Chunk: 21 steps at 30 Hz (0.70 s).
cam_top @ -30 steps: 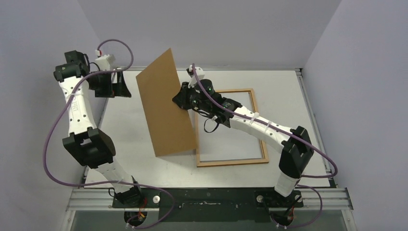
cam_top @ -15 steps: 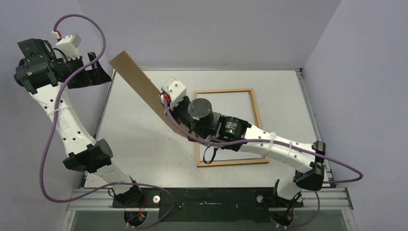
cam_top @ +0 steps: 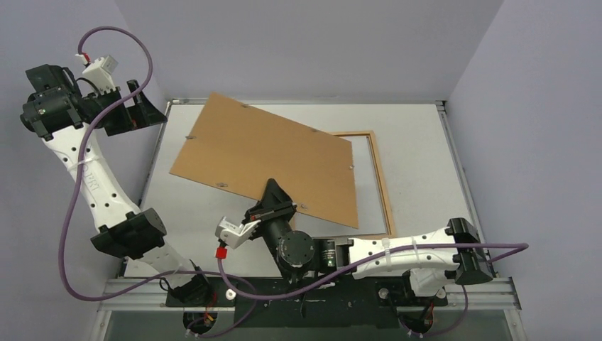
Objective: Put the photo into the frame
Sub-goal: Turn over the photo frame item at the center of the board, then place the photo frame item in the photo frame.
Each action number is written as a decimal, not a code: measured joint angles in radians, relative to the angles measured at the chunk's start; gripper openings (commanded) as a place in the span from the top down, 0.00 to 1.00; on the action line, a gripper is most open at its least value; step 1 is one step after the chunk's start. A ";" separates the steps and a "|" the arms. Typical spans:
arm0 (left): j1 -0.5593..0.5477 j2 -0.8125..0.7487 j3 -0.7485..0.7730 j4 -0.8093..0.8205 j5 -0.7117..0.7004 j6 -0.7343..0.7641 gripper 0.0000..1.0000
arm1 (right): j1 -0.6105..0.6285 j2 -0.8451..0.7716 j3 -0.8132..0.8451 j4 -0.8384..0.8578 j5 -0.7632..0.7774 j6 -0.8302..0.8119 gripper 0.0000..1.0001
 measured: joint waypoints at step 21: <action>-0.131 0.092 0.066 -0.001 0.363 -0.093 0.04 | -0.064 0.126 -0.255 0.642 0.236 -0.506 0.95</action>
